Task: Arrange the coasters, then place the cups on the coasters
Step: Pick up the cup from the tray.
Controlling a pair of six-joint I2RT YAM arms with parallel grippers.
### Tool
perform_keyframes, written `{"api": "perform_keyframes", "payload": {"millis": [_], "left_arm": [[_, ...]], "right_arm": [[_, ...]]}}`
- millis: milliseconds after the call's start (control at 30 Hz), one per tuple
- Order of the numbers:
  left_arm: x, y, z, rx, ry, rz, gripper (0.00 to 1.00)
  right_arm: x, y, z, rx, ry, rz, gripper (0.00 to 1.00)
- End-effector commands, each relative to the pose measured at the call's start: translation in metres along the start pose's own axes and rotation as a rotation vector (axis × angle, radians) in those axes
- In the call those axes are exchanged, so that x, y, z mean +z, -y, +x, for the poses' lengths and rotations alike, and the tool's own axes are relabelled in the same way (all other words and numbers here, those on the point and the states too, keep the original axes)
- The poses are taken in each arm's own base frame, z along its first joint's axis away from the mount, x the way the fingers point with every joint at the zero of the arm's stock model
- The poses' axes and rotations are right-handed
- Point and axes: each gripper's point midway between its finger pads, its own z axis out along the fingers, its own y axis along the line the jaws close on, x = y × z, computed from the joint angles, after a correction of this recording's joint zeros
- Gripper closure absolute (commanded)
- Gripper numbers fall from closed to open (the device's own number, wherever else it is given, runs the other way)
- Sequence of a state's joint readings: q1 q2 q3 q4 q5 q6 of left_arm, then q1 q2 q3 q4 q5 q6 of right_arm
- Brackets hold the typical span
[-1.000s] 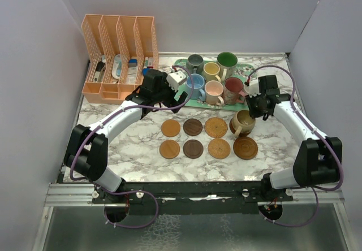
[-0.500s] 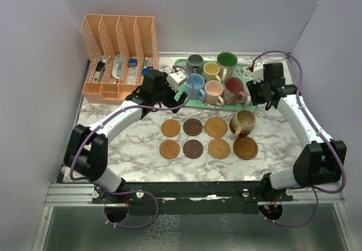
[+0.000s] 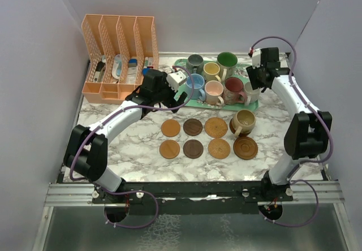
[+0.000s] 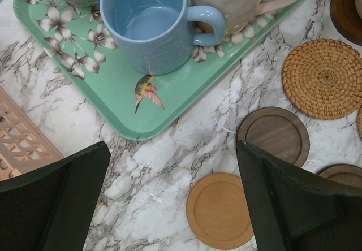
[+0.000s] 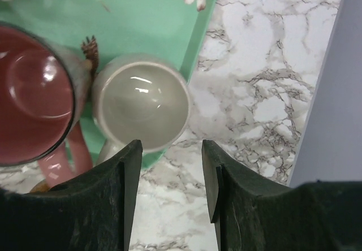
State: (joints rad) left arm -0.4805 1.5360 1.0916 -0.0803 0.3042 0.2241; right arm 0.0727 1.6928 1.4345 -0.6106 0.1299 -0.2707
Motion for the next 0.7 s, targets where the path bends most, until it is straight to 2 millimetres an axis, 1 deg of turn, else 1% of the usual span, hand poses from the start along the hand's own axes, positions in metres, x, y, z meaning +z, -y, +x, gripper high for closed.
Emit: {"api": "perform_keyframes", "payload": {"millis": [0, 133, 300, 667], "left_arm": [[-0.01, 0.003, -0.014, 0.025, 0.043, -0.006, 0.01], [-0.011, 0.003, -0.014, 0.028, 0.046, -0.004, 0.01], [-0.011, 0.003, -0.015, 0.027, 0.048, -0.002, 0.01], [-0.01, 0.004, -0.014, 0.026, 0.045, 0.001, 0.01]], "right_arm": [[0.02, 0.014, -0.009, -0.011, -0.014, -0.007, 0.53], [0.04, 0.014, 0.0, -0.027, -0.07, -0.07, 0.53], [0.058, 0.009, 0.006, -0.076, -0.101, -0.126, 0.55], [0.084, 0.004, 0.0, -0.17, -0.117, -0.242, 0.58]]}}
